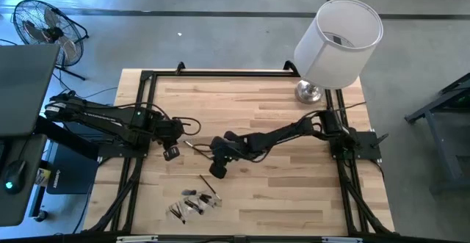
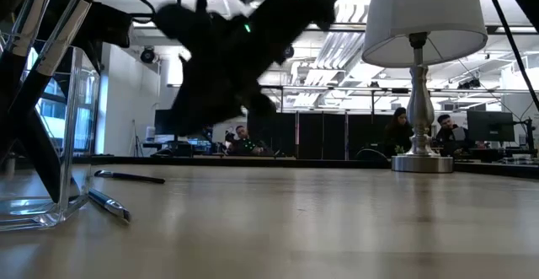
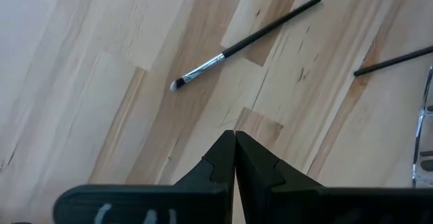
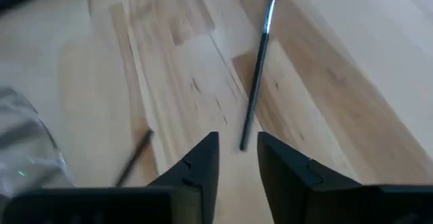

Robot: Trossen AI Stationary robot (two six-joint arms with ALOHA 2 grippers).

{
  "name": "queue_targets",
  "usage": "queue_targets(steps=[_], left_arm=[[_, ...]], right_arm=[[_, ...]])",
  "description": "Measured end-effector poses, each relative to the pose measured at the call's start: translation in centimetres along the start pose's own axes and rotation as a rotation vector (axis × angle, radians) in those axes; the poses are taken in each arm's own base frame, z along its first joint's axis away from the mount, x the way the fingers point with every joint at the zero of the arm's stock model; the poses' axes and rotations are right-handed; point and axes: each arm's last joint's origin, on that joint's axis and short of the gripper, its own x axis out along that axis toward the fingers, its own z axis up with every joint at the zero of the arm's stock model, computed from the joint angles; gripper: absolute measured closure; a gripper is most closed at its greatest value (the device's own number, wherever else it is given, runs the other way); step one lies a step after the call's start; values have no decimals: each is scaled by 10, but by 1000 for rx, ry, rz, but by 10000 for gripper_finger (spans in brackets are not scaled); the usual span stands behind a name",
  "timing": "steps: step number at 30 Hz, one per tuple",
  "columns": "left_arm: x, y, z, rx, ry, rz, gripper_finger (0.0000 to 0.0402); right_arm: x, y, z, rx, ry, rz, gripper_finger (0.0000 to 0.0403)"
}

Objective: Pick & Place Makeup Supplies
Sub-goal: Put the silver makeup brush into the transparent organizer

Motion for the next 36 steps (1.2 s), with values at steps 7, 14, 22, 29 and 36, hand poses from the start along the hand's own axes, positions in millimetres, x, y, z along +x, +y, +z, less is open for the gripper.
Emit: queue_targets(steps=[7, 14, 22, 29, 36], left_arm=[[0, 0, 0, -17, 1, 1, 392], [0, 0, 0, -18, -4, 7, 392], [0, 1, 0, -29, -1, 14, 392], [0, 1, 0, -40, 2, 15, 392], [0, 1, 0, -39, -4, 26, 392]], right_arm=[[8, -10, -20, -97, -3, -5, 281], [12, -9, -16, -141, -78, -11, 281], [41, -4, -19, -155, -46, -57, 281], [52, -5, -14, -157, 68, -108, 281], [49, -17, -29, -239, 272, -138, 321]])
